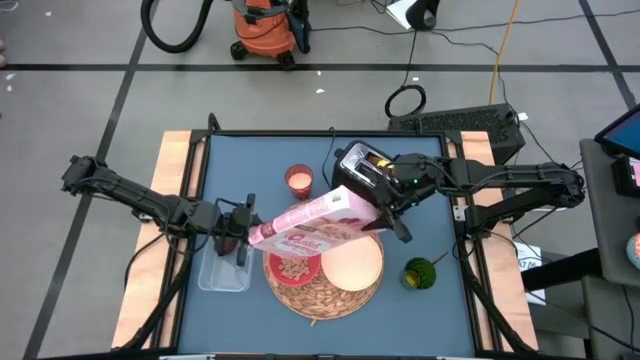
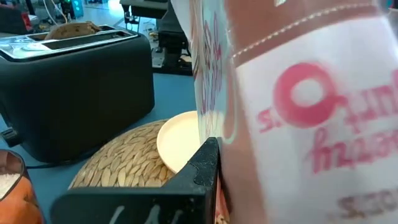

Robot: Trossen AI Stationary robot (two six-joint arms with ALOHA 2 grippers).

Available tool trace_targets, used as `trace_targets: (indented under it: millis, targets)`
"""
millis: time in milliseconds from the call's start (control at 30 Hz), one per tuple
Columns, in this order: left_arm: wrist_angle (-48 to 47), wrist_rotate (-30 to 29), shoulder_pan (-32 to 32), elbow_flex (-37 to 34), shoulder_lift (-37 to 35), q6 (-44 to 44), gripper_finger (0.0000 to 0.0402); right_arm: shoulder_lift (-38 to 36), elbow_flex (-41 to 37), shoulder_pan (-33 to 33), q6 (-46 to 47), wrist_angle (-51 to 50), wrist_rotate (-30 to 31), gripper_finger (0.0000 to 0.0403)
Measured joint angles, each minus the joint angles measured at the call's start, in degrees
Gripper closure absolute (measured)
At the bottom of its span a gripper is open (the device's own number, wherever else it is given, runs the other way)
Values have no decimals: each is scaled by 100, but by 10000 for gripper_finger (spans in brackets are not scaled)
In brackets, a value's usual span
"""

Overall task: Arrange a breakfast setting
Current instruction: Pour the cereal from the cereal box into the orange bowl

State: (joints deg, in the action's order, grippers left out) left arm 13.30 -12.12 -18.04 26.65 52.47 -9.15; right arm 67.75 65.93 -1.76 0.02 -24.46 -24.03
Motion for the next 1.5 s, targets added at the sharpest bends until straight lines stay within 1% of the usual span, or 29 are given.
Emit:
trace_targets:
  millis: [167,333,400,600,800,1067,1500]
  targets:
    - [-20,-4,2,0,4,0,385,-2,2,-2,62,-113,17,250]
    - [11,-2,2,0,2,-4,385,0,1,0,-85,272,-10,250]
    - [10,-2,0,0,2,-4,385,-7,2,0,-114,265,-9,250]
    - [-42,-13,2,-2,4,-6,385,-7,9,-2,-99,-340,46,250]
    - [1,-9,1,-2,0,-9,385,-47,7,0,-171,44,0,250]
    - [24,-7,2,-2,-8,-7,385,-60,7,-2,-217,10,0,250]
    - [-216,-4,1,-2,-579,114,385,-279,7,-4,-219,23,9,250]
